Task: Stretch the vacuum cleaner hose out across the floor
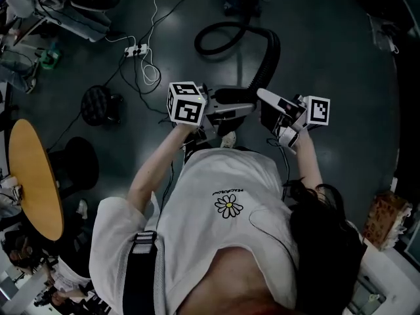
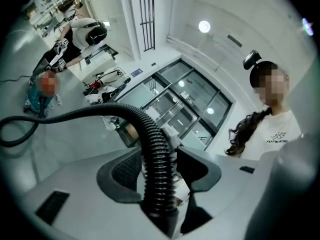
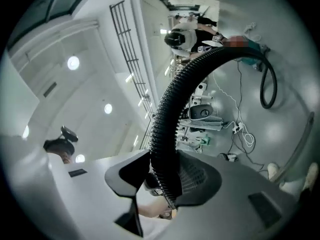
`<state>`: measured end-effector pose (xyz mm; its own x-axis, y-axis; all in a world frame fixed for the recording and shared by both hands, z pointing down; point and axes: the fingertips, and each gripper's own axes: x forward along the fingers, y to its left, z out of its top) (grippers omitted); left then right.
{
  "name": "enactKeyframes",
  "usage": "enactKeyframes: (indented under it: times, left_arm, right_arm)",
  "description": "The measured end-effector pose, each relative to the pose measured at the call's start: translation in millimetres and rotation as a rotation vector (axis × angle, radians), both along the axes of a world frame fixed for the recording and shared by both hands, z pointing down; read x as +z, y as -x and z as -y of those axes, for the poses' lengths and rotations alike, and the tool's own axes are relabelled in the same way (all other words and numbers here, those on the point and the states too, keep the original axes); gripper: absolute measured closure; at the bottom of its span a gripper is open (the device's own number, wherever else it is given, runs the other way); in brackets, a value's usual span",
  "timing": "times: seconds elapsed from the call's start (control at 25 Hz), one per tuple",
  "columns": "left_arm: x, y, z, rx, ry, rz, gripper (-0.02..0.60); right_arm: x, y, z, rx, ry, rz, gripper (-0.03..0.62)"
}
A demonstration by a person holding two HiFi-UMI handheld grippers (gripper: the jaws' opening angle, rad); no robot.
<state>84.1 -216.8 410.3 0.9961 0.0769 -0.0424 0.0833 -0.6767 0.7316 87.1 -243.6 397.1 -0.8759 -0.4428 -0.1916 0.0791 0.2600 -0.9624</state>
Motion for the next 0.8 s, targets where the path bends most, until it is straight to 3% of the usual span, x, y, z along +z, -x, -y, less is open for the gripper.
enactKeyframes:
  times: [0.2, 0.32, 0.44, 0.56, 0.64, 0.8]
  left_arm:
    - [3.4, 8.4, -20.9, 0.031, 0.016, 0.017, 0.354]
    - [8.8, 8.3, -40.8, 0.047, 0.040, 0.012, 0.383]
    - [7.3, 4.7, -48.3, 0.028, 0.104, -0.014, 0.383]
    - [3.6, 7.3, -57.8, 0.056, 0.085, -0.024, 0.393]
    - [3.3, 9.9, -69.9, 0.091, 0.057, -0.021, 0.399]
    - [5.3, 11.8, -69.1, 0.104, 0.063, -0.022, 0.399]
  right_arm:
    - [-2.6, -77.1, 0.5, 0.257, 0.041, 0.172, 0.430]
    - [14.9, -90.2, 6.5, 0.293, 0.078, 0.151, 0.430]
    - [36.0, -96.6, 12.7, 0.320, 0.206, 0.212, 0.428]
    - [61.4, -113.5, 26.3, 0.385, 0.322, 0.213, 0.428]
    - [76.0, -121.1, 36.8, 0.388, 0.376, 0.215, 0.427]
    - [96.3, -102.5, 59.2, 0.252, 0.434, 0.159, 0.425]
